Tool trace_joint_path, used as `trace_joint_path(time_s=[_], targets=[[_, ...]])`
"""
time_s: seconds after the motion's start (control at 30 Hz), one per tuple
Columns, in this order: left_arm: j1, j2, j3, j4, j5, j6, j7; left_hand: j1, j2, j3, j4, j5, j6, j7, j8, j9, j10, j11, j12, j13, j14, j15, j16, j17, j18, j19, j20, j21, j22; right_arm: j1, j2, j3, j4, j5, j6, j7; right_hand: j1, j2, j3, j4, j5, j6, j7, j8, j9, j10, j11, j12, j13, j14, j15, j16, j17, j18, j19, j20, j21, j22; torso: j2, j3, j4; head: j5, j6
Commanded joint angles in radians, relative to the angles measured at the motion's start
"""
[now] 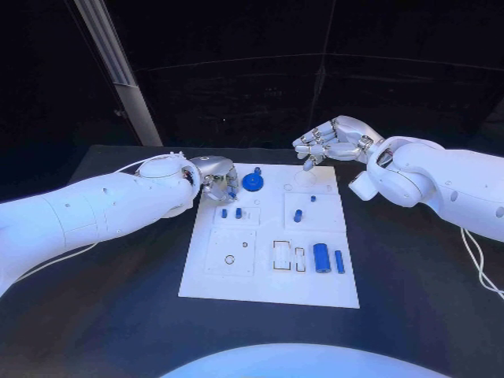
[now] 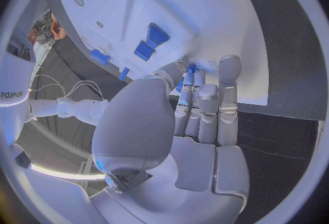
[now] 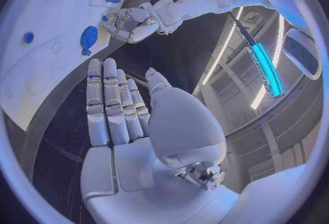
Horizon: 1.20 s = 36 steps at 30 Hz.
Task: Assemble the parts on the task board
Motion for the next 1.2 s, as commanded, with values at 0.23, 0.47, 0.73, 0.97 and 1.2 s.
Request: trace_joint_path(time_s=[0.23,0.47,0.73,0.97,1.2], targets=[[-0.001,0.007,-0.001,-0.007,-0.017,0.068,-0.066,-0.003,0.021,0.034,0.008,-0.002,0.014,0.016,-0.011,-0.01,0.03,0.005,-0.042,-0.026,0.028,0.003,0.015,0.017,-0.012,0.016,0.001,0.023,0.019,0.002,0.002,0.001,-0.001,0.0,-0.003,0.01,-0.01,-0.002,0.0,0.004,-0.003,-0.004,0.003,0.005,0.0,-0.008,0.0,0.005,0.0,0.001,0.007,-0.002,-0.002,0.013,0.006,0.001,-0.004,0.0,0.0,0.0001,0.0,-0.001,-0.001],[-0.001,0.007,-0.001,-0.008,-0.02,0.091,-0.087,0.003,0.012,0.064,0.002,-0.003,0.015,0.022,-0.04,-0.016,0.06,0.009,-0.113,-0.059,0.041,0.007,0.011,0.013,-0.01,0.015,0.001,0.019,0.022,0.002,0.002,0.001,-0.002,0.0,-0.002,0.01,-0.01,-0.002,0.0,0.004,-0.003,-0.004,0.003,0.005,0.0,-0.008,0.0,0.005,0.0,0.001,0.007,-0.002,-0.002,0.013,0.006,0.001,-0.004,0.0,0.0,0.0,0.0003,-0.002,-0.002],[-0.001,0.003,-0.001,-0.006,-0.021,0.088,-0.083,-0.004,-0.005,0.067,0.001,-0.004,0.016,0.025,-0.058,-0.016,0.052,0.017,-0.166,-0.074,0.031,0.012,-0.007,-0.016,-0.007,0.005,0.006,-0.008,0.01,0.002,0.002,0.001,-0.002,0.0,-0.003,0.01,-0.01,-0.002,0.0,0.004,-0.003,-0.004,0.003,0.005,0.0,-0.008,0.0,0.005,0.0,0.001,0.007,-0.002,-0.002,0.013,0.006,0.001,-0.004,0.0,0.0,0.0,0.001,-0.003,-0.001],[-0.001,0.003,-0.001,-0.003,-0.021,0.086,-0.077,-0.011,-0.015,0.061,0.004,-0.004,0.016,0.026,-0.067,-0.016,0.053,0.019,-0.187,-0.073,0.026,0.014,-0.015,-0.029,-0.004,-0.001,0.008,-0.023,0.003,0.002,0.002,0.001,-0.002,0.0,-0.003,0.009,-0.01,-0.002,0.0,0.004,-0.003,-0.004,0.003,0.005,0.0,-0.008,0.0,0.005,0.0,0.001,0.007,-0.002,-0.002,0.013,0.006,0.001,-0.004,0.0,-0.001,0.0,0.0006,-0.003,-0.002],[-0.001,0.0,-0.001,-0.003,-0.021,0.072,-0.067,-0.017,-0.028,0.041,0.005,-0.004,0.012,0.022,-0.078,-0.016,0.039,0.02,-0.211,-0.072,0.011,0.015,-0.035,-0.065,0.001,-0.014,0.01,-0.06,-0.016,0.002,0.002,0.001,-0.002,0.0,-0.003,0.009,-0.01,-0.002,0.0,0.004,-0.003,-0.004,0.003,0.005,0.0,-0.008,0.0,0.005,0.0,0.001,0.007,-0.002,-0.002,0.013,0.006,0.001,-0.004,0.0,0.0,0.0006,0.0015,-0.003,-0.001]])
